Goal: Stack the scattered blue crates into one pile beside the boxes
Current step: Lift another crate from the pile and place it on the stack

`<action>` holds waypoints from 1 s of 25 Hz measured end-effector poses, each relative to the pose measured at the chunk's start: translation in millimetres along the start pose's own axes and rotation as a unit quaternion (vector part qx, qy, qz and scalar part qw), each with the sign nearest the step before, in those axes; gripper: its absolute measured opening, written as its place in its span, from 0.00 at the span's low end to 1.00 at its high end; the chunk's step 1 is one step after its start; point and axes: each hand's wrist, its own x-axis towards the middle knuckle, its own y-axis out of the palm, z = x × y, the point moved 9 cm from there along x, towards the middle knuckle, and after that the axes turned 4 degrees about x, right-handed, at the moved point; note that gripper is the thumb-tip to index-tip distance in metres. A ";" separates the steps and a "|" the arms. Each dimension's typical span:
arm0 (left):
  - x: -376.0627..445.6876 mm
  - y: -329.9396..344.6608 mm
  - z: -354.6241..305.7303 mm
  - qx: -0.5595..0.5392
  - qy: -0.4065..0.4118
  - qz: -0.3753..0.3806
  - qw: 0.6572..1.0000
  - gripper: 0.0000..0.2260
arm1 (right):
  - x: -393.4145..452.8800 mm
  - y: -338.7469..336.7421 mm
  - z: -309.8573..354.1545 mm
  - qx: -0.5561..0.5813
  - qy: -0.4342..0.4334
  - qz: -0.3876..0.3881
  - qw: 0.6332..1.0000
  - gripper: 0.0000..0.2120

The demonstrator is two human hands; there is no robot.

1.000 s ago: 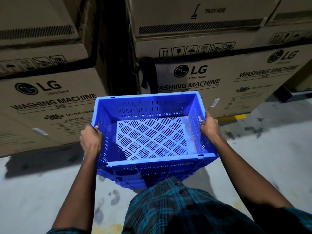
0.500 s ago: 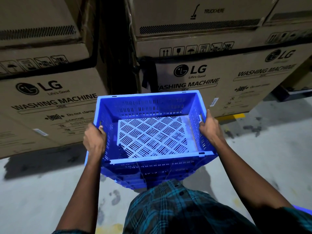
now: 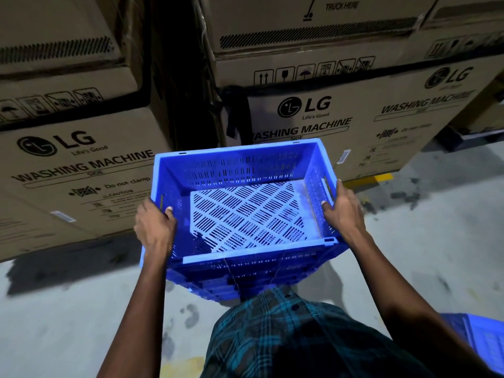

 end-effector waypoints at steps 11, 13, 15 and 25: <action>-125.9 30.6 -69.0 -0.069 0.291 0.114 0.947 0.22 | -115.8 13.3 6.2 0.014 -0.119 0.044 0.992 0.30; -154.1 42.2 -80.5 -0.025 0.389 0.156 0.908 0.25 | -124.9 21.2 4.5 -0.030 -0.158 0.035 0.986 0.24; -159.3 47.1 -82.3 0.009 0.424 0.151 0.893 0.27 | -119.9 21.3 3.7 -0.052 -0.165 0.002 0.985 0.17; -156.4 49.6 -83.8 0.014 0.411 0.151 0.899 0.26 | -115.3 3.1 -1.9 0.123 -0.158 -0.044 0.979 0.19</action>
